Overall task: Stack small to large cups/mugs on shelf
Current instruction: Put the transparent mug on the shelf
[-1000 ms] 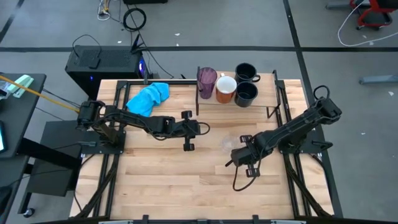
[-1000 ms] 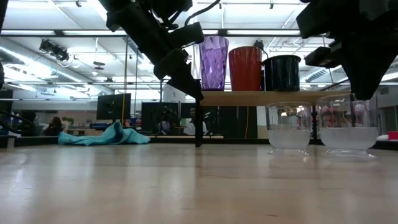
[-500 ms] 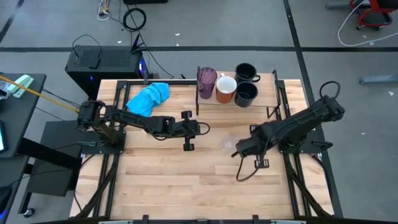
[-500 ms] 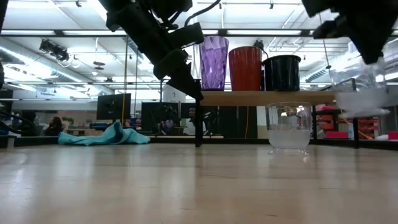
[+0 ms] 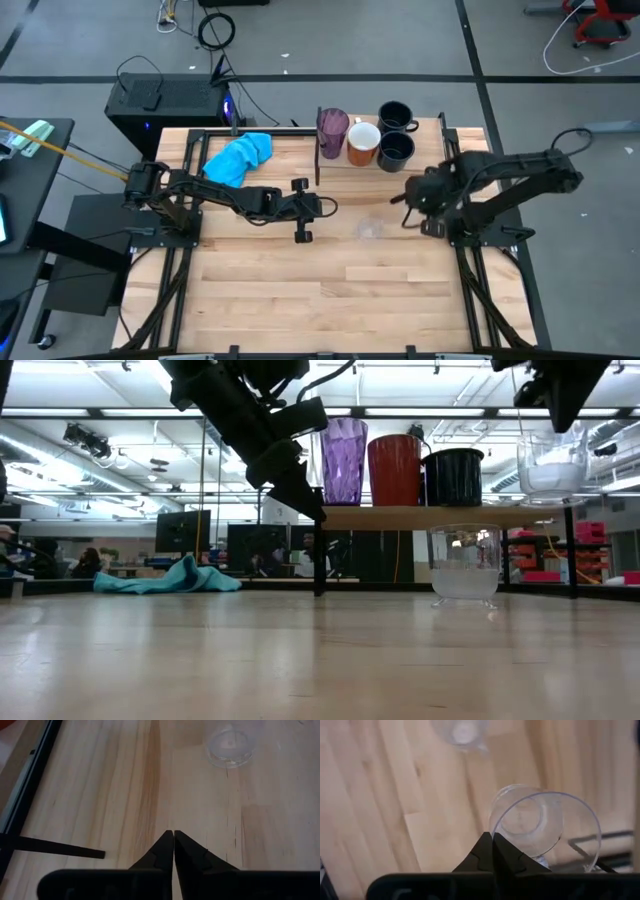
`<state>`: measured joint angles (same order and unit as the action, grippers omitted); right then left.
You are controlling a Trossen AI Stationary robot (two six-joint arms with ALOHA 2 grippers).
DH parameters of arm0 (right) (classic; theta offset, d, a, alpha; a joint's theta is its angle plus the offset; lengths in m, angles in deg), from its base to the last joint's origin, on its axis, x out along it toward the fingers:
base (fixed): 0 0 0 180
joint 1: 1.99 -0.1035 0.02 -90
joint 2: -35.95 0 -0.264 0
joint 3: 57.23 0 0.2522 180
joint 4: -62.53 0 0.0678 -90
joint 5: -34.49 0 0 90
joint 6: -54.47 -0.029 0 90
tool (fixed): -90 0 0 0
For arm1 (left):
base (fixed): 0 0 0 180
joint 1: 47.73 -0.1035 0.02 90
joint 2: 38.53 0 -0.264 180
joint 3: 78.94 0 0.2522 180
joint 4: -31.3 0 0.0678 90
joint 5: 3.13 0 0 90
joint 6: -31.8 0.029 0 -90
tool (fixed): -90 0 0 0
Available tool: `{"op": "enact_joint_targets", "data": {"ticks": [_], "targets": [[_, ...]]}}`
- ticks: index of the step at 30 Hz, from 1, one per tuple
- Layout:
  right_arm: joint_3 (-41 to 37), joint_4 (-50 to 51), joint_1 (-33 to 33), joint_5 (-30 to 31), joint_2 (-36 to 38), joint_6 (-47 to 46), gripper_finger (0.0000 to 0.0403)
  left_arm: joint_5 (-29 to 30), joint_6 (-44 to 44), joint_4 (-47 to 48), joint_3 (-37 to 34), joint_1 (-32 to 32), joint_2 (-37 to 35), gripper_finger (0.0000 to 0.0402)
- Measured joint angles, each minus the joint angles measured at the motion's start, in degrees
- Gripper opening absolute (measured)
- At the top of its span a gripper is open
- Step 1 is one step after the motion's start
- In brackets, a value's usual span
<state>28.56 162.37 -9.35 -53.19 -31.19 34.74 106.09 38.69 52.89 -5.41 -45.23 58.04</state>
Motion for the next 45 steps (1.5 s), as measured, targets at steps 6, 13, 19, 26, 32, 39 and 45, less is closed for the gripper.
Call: {"op": "enact_joint_targets", "data": {"ticks": [6, 13, 19, 26, 32, 39, 45], "targets": [[0.24, 3.89, 4.89, 0.24, 1.69, 1.44, 0.0, -0.02, 0.17, -0.01, 0.0, 0.0, 0.0, 0.001], [5.14, 3.87, 9.72, 2.36, 0.6, 3.62, 0.0, -0.02, 0.2, -0.04, 0.0, -0.02, 0.0, 0.0021], [11.65, 3.92, 12.99, 0.41, 0.56, 7.95, 0.0, -0.01, 0.17, 0.48, 0.01, -0.02, 0.0, 0.0016], [21.41, 3.97, 13.62, -6.66, 0.88, 15.3, 0.0, 0.0, 0.13, 1.09, 0.02, -0.02, 0.0, 0.0011], [30.3, 3.94, 13.63, 3.35, 0.72, 16.44, 0.0, 0.0, 0.04, 1.07, 0.02, -0.01, 0.0, 0.0023], [35.44, 3.92, 16.1, 21.67, -1.03, 17.8, 0.0, -0.02, -0.21, 1.04, 0.02, -0.02, 0.0, 0.0009], [35.54, 3.94, 27.91, 24.68, -4.46, 23.88, 0.0, -0.01, -0.24, 1.04, 0.02, 0.28, 0.0, 0.0018]]}}
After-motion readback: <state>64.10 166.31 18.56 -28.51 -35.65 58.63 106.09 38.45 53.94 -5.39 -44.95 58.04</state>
